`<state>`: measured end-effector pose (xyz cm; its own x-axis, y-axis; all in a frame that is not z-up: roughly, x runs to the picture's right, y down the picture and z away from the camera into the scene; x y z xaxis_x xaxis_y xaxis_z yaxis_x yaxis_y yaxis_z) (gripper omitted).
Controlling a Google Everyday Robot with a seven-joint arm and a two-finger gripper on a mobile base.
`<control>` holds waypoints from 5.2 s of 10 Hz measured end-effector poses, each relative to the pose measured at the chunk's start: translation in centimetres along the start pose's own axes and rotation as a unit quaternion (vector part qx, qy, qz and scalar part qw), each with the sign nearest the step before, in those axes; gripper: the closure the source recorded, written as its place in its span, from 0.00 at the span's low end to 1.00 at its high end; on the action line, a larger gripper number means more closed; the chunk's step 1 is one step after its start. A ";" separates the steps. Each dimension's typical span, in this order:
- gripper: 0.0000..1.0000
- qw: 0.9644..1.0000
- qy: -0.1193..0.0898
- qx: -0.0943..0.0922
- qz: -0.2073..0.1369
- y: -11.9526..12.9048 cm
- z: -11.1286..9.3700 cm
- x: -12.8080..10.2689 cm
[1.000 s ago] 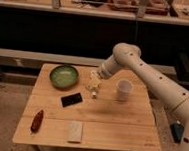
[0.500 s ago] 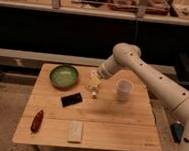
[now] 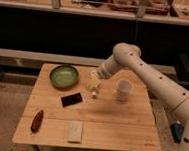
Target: Place the eraser in the ceramic cup
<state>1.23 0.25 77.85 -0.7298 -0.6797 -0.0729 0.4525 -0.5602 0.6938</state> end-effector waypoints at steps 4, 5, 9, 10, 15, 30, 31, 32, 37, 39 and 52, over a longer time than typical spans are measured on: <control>0.20 1.000 0.000 0.000 0.000 0.0 0.0 0.0; 0.20 1.000 0.000 0.000 0.000 0.0 0.0 0.0; 0.20 1.000 0.000 -0.001 -0.001 0.0 -0.1 0.1; 0.20 1.000 -0.001 -0.004 0.000 0.1 -0.1 0.0; 0.20 0.992 0.064 -0.109 0.021 0.4 -2.1 1.0; 0.20 0.962 0.232 -0.124 0.072 -8.4 2.2 -4.3; 0.20 0.961 0.237 -0.127 0.065 -8.3 2.4 -4.5; 0.20 0.960 0.241 -0.131 0.053 -8.2 2.5 -4.6; 0.20 0.959 0.247 -0.138 -0.014 -8.8 4.4 -4.6; 0.20 0.961 0.241 -0.135 -0.025 -8.6 5.8 -4.9; 0.20 0.967 0.218 -0.126 -0.036 -5.2 11.1 -3.8</control>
<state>-4.00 11.03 82.50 -0.5035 -0.7391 -0.4475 0.5590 -0.6736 0.4835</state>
